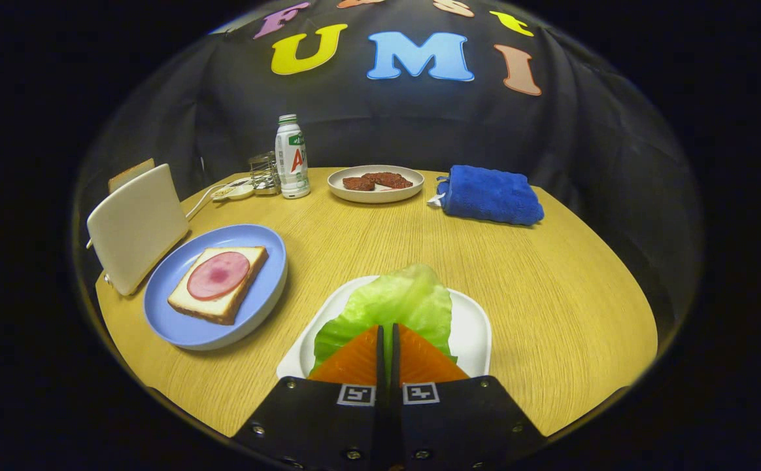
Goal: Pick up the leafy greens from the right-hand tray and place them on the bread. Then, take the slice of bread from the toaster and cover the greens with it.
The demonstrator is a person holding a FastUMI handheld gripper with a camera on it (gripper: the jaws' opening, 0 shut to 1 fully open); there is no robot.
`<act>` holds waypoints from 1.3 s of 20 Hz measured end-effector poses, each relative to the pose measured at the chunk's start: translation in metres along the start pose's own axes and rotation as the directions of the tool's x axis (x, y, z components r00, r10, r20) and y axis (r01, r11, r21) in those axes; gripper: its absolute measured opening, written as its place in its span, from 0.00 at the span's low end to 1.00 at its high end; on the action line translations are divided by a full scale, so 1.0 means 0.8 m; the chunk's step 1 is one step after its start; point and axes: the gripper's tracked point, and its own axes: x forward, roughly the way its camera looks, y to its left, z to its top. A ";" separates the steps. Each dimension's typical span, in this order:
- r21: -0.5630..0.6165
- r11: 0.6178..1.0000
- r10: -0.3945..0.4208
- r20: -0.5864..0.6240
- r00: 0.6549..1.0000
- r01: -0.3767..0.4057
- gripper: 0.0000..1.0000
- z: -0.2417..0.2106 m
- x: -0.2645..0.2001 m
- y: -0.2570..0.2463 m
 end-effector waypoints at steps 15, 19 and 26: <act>0.038 0.999 0.020 0.119 0.993 -0.025 0.01 0.041 -0.015 0.025; 0.031 0.999 0.025 0.133 0.991 -0.029 0.01 0.055 -0.018 0.044; -0.001 0.997 0.080 0.202 0.976 -0.081 0.01 0.093 -0.030 0.103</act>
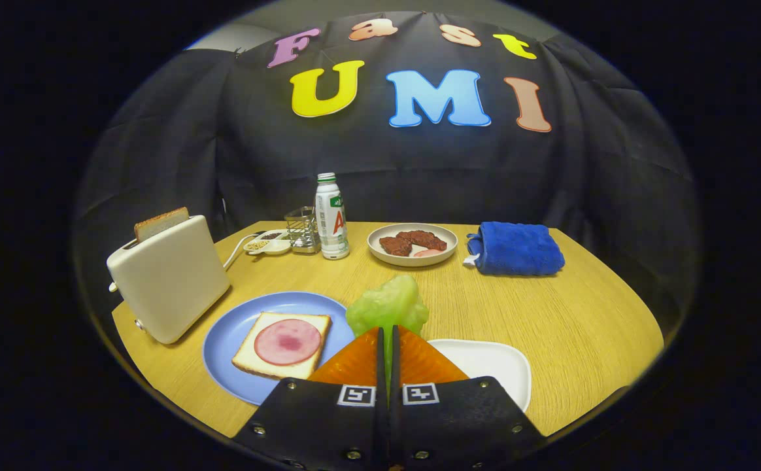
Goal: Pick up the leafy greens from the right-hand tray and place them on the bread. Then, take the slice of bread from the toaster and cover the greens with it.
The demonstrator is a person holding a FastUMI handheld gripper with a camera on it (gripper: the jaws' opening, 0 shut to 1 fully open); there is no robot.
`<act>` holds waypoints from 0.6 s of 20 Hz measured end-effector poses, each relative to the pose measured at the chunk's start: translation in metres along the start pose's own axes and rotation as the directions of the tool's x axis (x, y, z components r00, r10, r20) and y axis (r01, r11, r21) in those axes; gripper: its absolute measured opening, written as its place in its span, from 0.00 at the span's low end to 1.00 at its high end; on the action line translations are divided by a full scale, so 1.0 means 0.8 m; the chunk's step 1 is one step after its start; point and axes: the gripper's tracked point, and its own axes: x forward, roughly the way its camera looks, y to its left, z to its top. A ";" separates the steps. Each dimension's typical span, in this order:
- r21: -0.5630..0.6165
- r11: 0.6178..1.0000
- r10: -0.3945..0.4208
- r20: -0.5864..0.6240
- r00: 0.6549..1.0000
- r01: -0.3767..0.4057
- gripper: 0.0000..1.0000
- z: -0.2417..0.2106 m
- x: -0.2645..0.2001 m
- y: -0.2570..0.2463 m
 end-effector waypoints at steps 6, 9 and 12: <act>-0.022 0.997 0.076 0.003 0.997 -0.076 0.01 0.007 0.008 0.061; -0.023 0.995 0.095 0.014 0.995 -0.095 0.01 0.010 0.010 0.088; -0.023 0.993 0.115 -0.012 0.993 -0.115 0.01 -0.005 0.012 0.116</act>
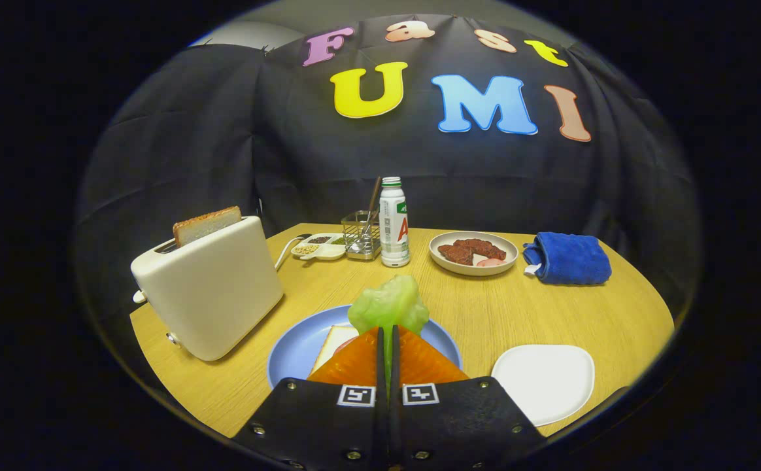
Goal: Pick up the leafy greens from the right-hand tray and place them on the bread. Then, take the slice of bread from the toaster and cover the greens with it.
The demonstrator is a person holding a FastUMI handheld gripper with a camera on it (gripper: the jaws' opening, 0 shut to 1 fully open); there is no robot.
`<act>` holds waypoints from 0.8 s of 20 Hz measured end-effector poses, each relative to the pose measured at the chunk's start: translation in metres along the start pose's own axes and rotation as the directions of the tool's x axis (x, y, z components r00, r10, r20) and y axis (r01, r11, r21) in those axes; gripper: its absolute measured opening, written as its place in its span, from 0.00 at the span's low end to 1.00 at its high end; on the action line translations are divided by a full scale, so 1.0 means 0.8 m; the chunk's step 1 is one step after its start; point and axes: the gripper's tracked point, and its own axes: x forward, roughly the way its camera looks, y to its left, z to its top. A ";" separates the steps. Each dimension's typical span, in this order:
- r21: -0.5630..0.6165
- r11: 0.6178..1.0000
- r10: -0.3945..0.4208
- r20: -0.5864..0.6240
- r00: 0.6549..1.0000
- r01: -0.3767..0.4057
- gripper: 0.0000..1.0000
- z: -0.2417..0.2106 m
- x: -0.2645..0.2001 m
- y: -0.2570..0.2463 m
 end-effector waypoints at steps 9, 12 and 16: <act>0.107 0.994 -0.032 -0.013 0.999 0.034 0.01 -0.010 0.017 0.040; 0.105 0.992 -0.065 -0.022 0.998 0.067 0.02 -0.013 0.022 0.039; 0.104 0.989 -0.095 -0.065 0.993 0.102 0.22 -0.021 0.020 0.032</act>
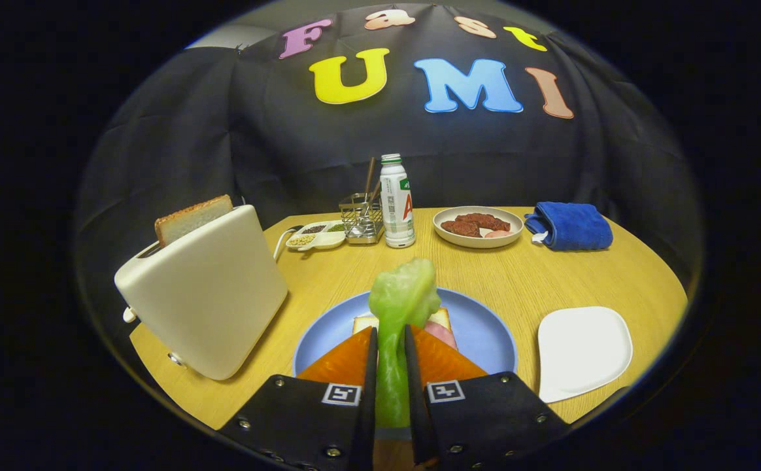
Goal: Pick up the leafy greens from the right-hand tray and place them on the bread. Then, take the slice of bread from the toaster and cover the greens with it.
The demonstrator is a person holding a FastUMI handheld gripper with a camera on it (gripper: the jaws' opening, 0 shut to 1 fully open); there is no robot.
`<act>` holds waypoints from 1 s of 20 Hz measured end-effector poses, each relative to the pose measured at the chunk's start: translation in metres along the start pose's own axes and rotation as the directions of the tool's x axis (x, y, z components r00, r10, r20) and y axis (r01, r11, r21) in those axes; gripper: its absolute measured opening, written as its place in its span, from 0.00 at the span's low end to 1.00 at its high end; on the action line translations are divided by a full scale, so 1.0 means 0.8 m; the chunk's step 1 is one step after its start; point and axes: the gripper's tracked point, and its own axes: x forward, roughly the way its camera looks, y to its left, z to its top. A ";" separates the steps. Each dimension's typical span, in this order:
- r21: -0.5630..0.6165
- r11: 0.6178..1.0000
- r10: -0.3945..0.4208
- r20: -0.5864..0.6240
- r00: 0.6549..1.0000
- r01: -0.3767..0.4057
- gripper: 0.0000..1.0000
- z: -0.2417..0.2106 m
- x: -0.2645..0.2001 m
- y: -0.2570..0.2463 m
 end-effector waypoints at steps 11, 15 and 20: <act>0.016 0.999 -0.043 0.078 0.996 0.042 0.60 0.035 -0.014 -0.011; 0.014 0.999 -0.052 0.161 0.986 0.051 0.60 0.071 -0.030 0.007; 0.022 0.999 0.025 0.255 0.967 -0.032 0.60 0.132 -0.054 0.090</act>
